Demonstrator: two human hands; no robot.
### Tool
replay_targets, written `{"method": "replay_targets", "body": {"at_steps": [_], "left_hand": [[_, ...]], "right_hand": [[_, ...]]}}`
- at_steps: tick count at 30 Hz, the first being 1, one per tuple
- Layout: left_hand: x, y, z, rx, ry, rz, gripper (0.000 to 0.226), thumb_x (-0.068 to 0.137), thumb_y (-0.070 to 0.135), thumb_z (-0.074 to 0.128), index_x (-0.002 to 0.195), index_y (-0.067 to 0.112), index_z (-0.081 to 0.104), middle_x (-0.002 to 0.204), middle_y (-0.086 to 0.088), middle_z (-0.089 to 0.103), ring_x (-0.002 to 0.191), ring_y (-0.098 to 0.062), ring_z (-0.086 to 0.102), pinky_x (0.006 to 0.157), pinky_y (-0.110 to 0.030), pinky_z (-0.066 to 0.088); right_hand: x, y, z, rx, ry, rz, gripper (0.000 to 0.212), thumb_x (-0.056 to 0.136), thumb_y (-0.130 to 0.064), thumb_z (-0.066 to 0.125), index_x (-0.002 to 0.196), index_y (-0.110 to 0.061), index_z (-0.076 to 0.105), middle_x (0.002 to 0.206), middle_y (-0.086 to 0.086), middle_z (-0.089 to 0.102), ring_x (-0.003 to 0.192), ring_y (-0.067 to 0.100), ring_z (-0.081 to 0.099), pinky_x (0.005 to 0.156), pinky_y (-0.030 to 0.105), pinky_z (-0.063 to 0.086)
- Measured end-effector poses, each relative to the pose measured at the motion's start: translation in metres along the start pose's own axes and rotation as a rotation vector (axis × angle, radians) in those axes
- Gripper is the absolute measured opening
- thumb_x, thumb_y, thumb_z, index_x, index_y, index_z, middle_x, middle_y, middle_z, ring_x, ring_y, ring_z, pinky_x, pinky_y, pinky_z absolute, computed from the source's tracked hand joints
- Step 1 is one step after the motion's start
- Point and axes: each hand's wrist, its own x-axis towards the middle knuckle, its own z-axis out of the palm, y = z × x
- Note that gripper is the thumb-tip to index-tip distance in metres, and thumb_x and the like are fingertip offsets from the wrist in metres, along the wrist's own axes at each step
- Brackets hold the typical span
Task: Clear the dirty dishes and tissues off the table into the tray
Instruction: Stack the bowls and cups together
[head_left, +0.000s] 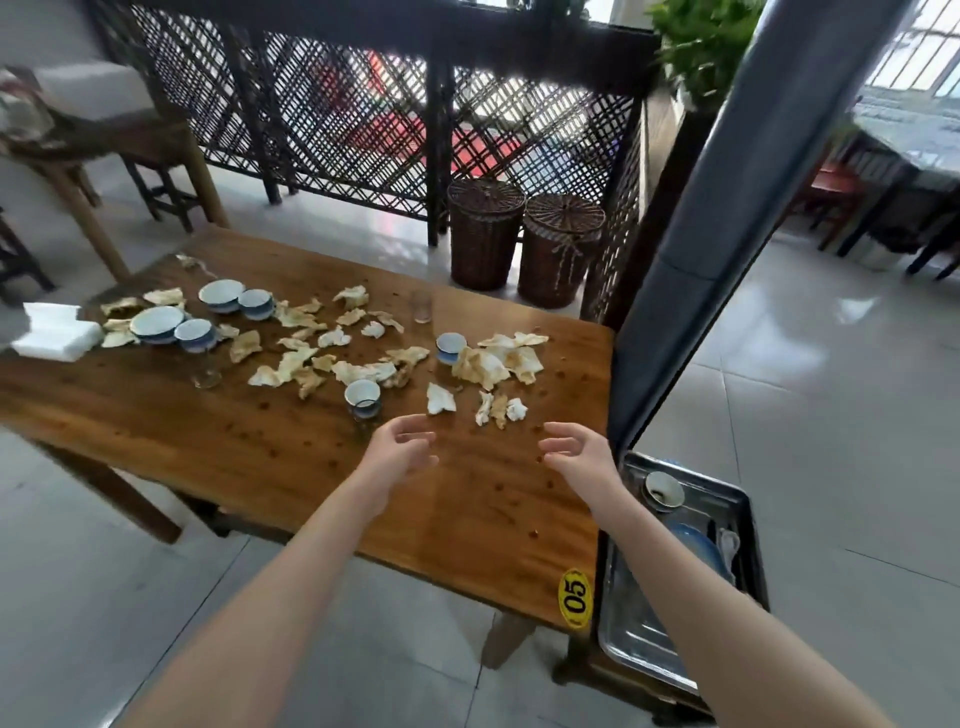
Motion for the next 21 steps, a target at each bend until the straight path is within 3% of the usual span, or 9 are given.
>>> {"method": "replay_targets", "body": {"at_steps": [3, 7, 9, 13, 21], "left_hand": [[0.005, -0.001, -0.065, -0.020, 0.016, -0.007, 0.038, 0.098, 0.010, 0.052, 0.134, 0.018, 0.050, 0.125, -0.006, 0.062, 0.099, -0.022, 0.067, 0.092, -0.040, 0.052], [0.013, -0.002, -0.159, 0.012, 0.081, -0.015, 0.038, 0.098, 0.011, 0.051, 0.136, 0.019, 0.049, 0.123, -0.002, 0.062, 0.100, -0.019, 0.066, 0.082, -0.032, 0.053], [0.019, -0.002, -0.202, 0.027, 0.104, -0.023, 0.039, 0.099, 0.012, 0.050, 0.137, 0.019, 0.047, 0.126, -0.003, 0.060, 0.105, -0.020, 0.064, 0.086, -0.033, 0.053], [0.032, -0.006, -0.271, 0.022, 0.149, -0.057, 0.040, 0.099, 0.010, 0.050, 0.138, 0.018, 0.046, 0.130, -0.005, 0.058, 0.110, -0.022, 0.061, 0.098, -0.041, 0.050], [0.072, -0.024, -0.361, -0.024, 0.219, -0.098, 0.037, 0.099, 0.011, 0.050, 0.134, 0.020, 0.049, 0.128, -0.004, 0.061, 0.103, -0.019, 0.064, 0.079, -0.029, 0.052]], "right_hand": [[0.010, -0.022, 0.063, 0.017, -0.008, 0.026, 0.040, 0.086, -0.004, 0.062, 0.120, -0.024, 0.061, 0.096, -0.010, 0.068, 0.087, 0.001, 0.063, 0.059, 0.008, 0.044], [0.022, -0.053, 0.149, 0.025, -0.070, 0.040, 0.037, 0.088, -0.006, 0.060, 0.120, -0.025, 0.060, 0.098, -0.010, 0.067, 0.090, 0.005, 0.063, 0.067, 0.017, 0.054], [0.028, -0.067, 0.186, 0.038, -0.088, 0.044, 0.035, 0.089, -0.006, 0.059, 0.119, -0.025, 0.060, 0.097, -0.011, 0.066, 0.092, 0.007, 0.063, 0.073, 0.023, 0.056], [0.038, -0.091, 0.249, 0.061, -0.112, 0.040, 0.036, 0.088, -0.002, 0.059, 0.118, -0.022, 0.061, 0.099, -0.006, 0.068, 0.089, 0.006, 0.064, 0.066, 0.016, 0.051], [0.078, -0.127, 0.345, -0.015, -0.187, 0.048, 0.039, 0.088, 0.000, 0.057, 0.123, -0.017, 0.061, 0.100, -0.003, 0.068, 0.088, 0.003, 0.062, 0.052, 0.007, 0.044]]}}
